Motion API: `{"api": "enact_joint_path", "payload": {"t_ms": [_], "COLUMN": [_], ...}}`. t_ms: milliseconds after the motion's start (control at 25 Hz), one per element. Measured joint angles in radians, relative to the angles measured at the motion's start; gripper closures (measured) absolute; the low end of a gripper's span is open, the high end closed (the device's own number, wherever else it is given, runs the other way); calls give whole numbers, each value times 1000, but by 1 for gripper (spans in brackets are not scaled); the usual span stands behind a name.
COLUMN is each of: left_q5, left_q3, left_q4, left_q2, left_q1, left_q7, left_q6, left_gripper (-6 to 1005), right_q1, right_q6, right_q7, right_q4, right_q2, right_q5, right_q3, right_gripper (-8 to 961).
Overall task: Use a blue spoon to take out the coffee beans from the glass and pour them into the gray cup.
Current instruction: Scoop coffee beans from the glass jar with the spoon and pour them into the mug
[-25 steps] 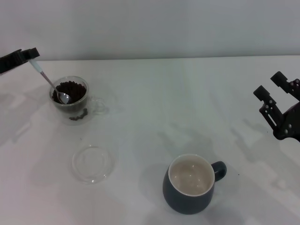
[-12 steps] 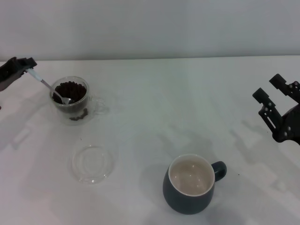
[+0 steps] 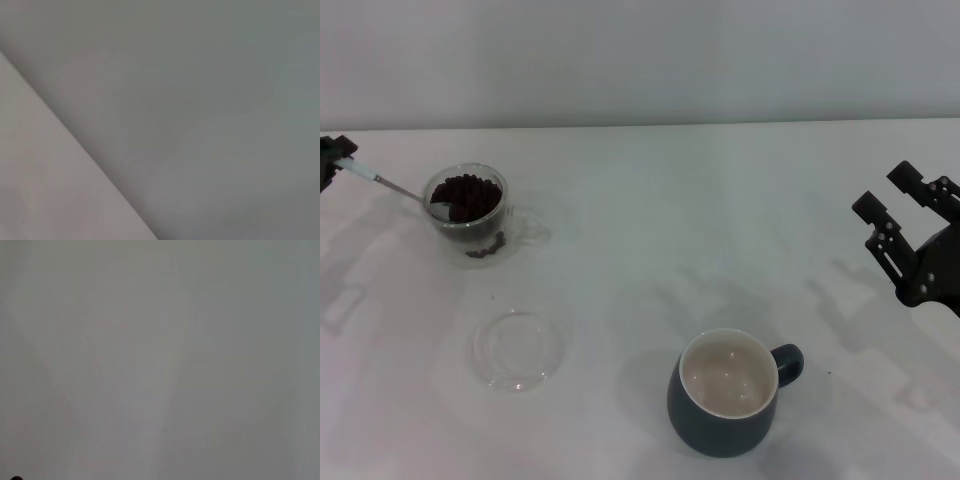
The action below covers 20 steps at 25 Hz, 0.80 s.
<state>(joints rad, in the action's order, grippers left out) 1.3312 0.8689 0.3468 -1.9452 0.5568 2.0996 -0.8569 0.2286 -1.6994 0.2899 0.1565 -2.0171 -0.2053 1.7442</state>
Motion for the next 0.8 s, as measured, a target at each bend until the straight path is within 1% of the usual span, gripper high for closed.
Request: {"api": "enact_joint_path", "payload": {"t_ms": [200,280,400,800], "left_q5": [-57,-57,-104,-185], "left_q3": [-2,-2,-2,-2], "left_q4": [-9,-9,-18,-36], "left_q2": [-1,-1,-1,0], "left_q1": [-26,-26,-49,-73], "left_q7": [18,18,31,21], "left_q6": [-32,-32,-74,-156], "left_gripper": [873,873,873,873], "right_q1": [1,2,2,0], "right_q6": [0,0,0,3], "right_q7": [0,0,0,0], "right_q4": [0,0,0,0], "right_q2": [0,0,0,2], "right_q5": [-1,-2,-3,-3], "right_q3": [0,0,0,0], "right_gripper": [510,510,510,509]}}
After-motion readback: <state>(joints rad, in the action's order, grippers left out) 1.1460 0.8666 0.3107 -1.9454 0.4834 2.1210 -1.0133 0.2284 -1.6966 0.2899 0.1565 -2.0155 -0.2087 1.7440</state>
